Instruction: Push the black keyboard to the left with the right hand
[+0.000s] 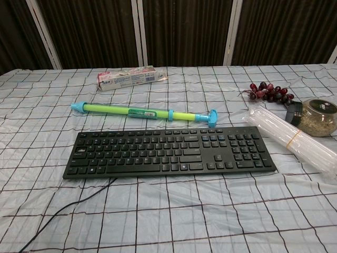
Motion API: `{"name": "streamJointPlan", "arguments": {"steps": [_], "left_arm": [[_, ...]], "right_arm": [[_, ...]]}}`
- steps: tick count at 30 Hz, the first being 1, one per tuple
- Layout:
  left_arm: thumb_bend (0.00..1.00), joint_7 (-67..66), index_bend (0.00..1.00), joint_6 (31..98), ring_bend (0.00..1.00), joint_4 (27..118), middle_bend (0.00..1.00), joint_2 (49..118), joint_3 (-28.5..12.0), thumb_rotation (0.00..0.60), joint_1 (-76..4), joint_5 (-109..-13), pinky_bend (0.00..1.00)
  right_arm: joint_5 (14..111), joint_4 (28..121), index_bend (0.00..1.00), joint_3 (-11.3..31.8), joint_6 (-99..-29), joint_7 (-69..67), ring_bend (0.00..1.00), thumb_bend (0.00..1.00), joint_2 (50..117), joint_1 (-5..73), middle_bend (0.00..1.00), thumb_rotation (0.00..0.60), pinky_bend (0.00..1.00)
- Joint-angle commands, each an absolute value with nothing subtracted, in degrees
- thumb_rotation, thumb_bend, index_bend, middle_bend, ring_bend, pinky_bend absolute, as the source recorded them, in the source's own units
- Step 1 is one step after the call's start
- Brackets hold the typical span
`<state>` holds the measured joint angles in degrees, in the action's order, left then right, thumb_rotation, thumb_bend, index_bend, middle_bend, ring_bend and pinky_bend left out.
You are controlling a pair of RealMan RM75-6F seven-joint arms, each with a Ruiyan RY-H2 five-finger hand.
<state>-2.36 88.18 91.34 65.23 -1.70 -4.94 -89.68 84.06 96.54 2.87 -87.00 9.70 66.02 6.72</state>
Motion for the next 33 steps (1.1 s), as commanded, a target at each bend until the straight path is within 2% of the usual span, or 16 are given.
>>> {"name": "streamJointPlan", "arguments": {"steps": [1,11,14,16,17,19,21,23,27,33], "left_arm": [[0.06,-2.3,0.0,88.3,0.0,91.2,0.0,65.2,-1.6,0.6,-4.8,-89.7,0.0],[0.07,-2.1,0.0,88.5,0.0,91.2,0.0,65.2,-1.8,0.6,-4.8,-89.7,0.0],[0.06,-1.9,0.0,88.4,0.0,91.1,0.0,65.3,-1.8,0.6,-4.9,-89.8,0.0],[0.06,-1.8,0.0,88.3,0.0,91.1,0.0,65.3,-1.9,0.6,-5.0,-89.7,0.0],[0.06,-1.8,0.0,88.2,0.0,91.1,0.0,65.3,-1.9,0.6,-5.0,-89.7,0.0],[0.07,-1.8,0.0,88.1,0.0,91.2,0.0,65.3,-2.0,0.6,-5.1,-89.6,0.0],[0.07,-1.9,0.0,88.2,0.0,91.2,0.0,65.3,-2.0,0.6,-5.2,-89.7,0.0],[0.06,-1.9,0.0,88.4,0.0,91.3,0.0,65.3,-2.0,0.6,-5.1,-90.0,0.0],[0.06,-1.9,0.0,88.7,0.0,91.3,0.0,65.3,-2.0,0.6,-5.0,-90.1,0.0],[0.06,-1.3,0.0,88.6,0.0,91.1,0.0,65.2,-2.0,0.6,-5.0,-89.8,0.0]], "right_arm": [[84.1,96.9,0.01,3.0,-86.7,9.7,0.0,0.1,66.0,6.7,0.0,0.6,0.04],[84.1,102.6,0.02,2.8,-83.9,11.1,0.0,0.1,64.2,7.4,0.0,0.6,0.04],[82.5,106.5,0.03,3.3,-81.8,11.1,0.03,0.1,63.3,8.2,0.06,0.6,0.15],[81.1,109.2,0.04,3.9,-80.1,11.6,0.16,0.11,62.7,9.1,0.2,0.6,0.33],[80.3,110.8,0.05,4.2,-79.0,12.2,0.29,0.12,62.3,9.7,0.32,0.6,0.44],[78.1,114.0,0.09,5.0,-76.5,14.6,0.51,0.14,61.7,11.3,0.54,0.6,0.56],[74.9,116.9,0.1,5.7,-73.6,18.6,0.65,0.18,61.3,13.3,0.68,0.6,0.63],[69.8,119.7,0.1,6.3,-70.3,25.4,0.73,0.25,61.3,16.1,0.76,0.6,0.68],[59.4,123.1,0.11,7.2,-67.7,37.4,0.82,0.37,63.9,21.0,0.84,0.6,0.73],[44.8,124.8,0.11,7.8,-69.4,49.1,0.85,0.44,71.2,27.3,0.86,0.6,0.75]]}}
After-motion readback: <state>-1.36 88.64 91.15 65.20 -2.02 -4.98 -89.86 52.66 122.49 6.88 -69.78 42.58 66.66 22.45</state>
